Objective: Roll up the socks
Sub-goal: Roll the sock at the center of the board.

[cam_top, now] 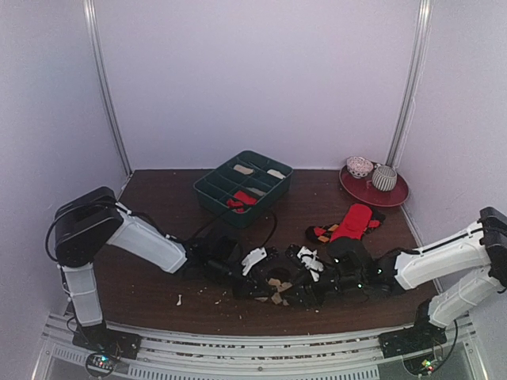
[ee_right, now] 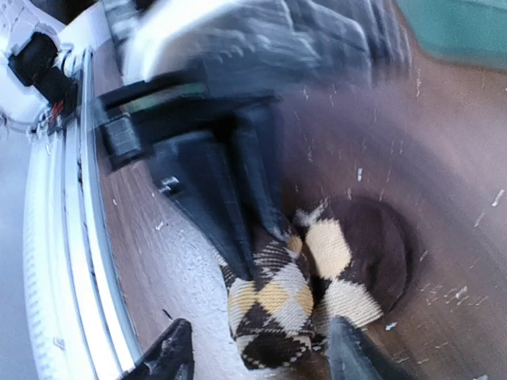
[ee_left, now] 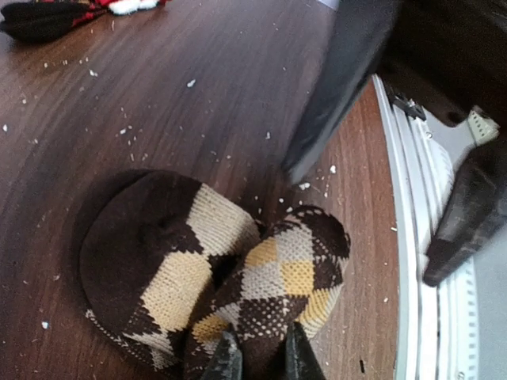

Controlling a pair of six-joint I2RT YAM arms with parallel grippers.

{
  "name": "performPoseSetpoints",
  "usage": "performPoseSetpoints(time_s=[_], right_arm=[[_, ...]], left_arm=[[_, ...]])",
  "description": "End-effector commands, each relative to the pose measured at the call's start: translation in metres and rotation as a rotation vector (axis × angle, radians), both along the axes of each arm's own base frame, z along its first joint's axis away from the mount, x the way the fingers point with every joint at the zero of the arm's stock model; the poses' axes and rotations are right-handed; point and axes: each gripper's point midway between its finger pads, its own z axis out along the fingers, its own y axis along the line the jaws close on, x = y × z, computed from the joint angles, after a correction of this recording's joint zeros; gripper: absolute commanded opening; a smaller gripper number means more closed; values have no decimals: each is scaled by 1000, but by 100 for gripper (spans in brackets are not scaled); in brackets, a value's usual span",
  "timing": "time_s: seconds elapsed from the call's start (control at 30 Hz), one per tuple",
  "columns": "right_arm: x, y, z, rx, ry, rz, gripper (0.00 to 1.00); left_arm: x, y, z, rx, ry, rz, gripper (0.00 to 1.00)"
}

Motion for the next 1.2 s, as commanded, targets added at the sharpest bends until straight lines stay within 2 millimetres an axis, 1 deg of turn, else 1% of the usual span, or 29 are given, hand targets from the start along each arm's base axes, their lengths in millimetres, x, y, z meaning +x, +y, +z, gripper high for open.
performPoseSetpoints(time_s=[0.0,0.07,0.13,0.3,0.43,0.6,0.73,0.83,0.9,0.97,1.03,1.1,1.13,1.17], right_arm=[[2,-10,8,-130,-348,31,67],[-6,-5,15,-129,-434,70,70],[-9,0,17,-136,-484,106,71],[-8,10,-4,-242,-510,186,70],[-12,19,-15,-269,-483,236,68],[-14,18,-29,-293,-469,244,60],[-16,18,-39,-302,-422,239,51],[-16,11,-58,-346,-358,202,45],[-16,7,-67,-360,-321,176,43],[-17,2,-77,-372,-282,148,38],[-20,-5,-90,-395,-233,125,35],[-24,-10,-101,-404,-166,102,32],[-28,-12,-104,-392,-128,97,32],[-33,-12,-106,-362,-74,99,31]], left_arm=[[-49,81,-86,430,347,30,0],[-51,85,-88,451,369,27,0],[-51,87,-92,466,380,30,0],[-51,84,-94,466,393,29,0],[-50,82,-93,465,389,22,0],[-52,84,-94,467,391,14,0],[-53,84,-94,465,393,8,0],[-49,78,-84,431,369,3,0],[-46,71,-74,390,346,-6,2],[-41,64,-61,351,316,-13,4],[-35,56,-47,310,279,-18,8],[-28,49,-31,263,224,-17,19],[-24,47,-21,235,187,-14,30],[-20,45,-11,203,147,-7,50]])
